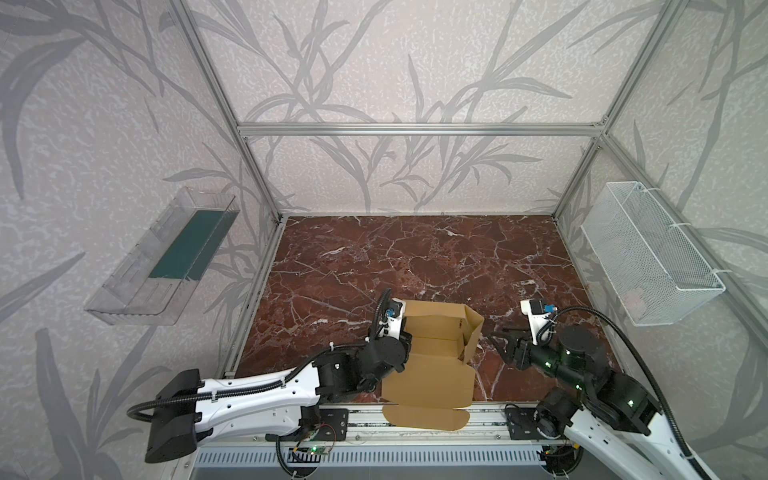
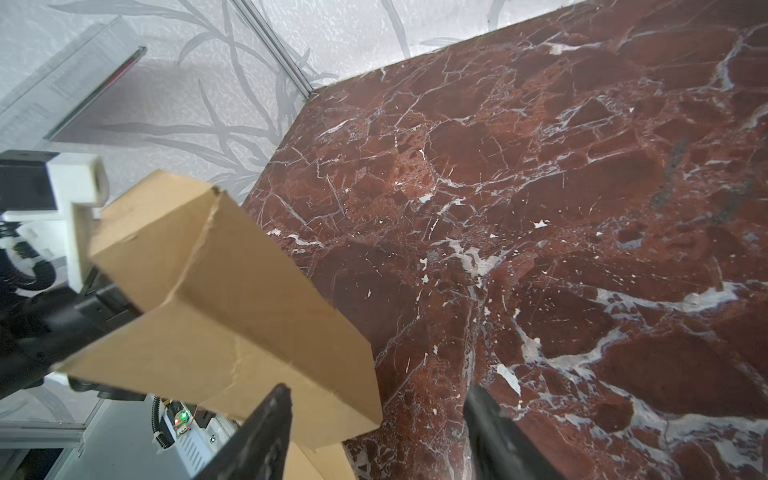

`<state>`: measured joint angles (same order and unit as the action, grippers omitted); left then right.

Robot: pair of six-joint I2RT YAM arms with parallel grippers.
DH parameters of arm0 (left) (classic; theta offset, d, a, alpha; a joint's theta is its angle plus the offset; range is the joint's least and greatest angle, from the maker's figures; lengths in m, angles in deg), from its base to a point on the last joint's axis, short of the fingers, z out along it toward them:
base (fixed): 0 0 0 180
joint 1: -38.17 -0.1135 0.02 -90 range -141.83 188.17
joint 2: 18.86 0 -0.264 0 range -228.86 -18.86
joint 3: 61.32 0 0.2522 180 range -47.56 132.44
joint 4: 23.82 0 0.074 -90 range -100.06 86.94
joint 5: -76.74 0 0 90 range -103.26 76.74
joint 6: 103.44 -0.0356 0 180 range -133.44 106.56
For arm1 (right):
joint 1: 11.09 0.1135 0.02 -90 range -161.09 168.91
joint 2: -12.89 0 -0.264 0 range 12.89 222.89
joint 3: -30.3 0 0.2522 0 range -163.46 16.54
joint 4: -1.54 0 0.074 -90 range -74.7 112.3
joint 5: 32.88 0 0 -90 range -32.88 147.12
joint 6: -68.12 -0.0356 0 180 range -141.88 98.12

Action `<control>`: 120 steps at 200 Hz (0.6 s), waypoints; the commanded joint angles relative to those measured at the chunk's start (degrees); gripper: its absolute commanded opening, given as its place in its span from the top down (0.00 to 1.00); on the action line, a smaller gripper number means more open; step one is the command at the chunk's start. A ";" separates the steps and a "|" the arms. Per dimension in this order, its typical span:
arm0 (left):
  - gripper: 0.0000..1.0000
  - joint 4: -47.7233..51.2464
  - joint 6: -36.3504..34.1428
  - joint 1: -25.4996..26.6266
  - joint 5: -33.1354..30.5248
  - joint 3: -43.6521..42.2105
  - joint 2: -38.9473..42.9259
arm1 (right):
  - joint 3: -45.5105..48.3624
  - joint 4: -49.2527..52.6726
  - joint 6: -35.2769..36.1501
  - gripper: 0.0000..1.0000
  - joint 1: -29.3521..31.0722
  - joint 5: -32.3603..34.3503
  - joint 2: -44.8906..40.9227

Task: Fold the paper box

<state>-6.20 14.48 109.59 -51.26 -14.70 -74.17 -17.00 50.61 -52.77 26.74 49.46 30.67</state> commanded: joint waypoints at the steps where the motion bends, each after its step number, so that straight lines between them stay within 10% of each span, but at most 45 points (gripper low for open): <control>1: 1.00 4.38 1.98 0.21 -1.96 1.42 0.09 | 2.35 -1.65 1.87 0.34 -0.04 -6.25 0.16; 120: 1.00 2.09 2.04 0.26 -0.74 1.49 -3.66 | 10.36 -19.74 5.47 0.36 0.59 -10.86 7.66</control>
<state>-5.37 15.73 109.46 -53.53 -14.59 -77.03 -7.64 36.29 -48.90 26.93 40.02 38.43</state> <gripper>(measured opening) 0.048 0.647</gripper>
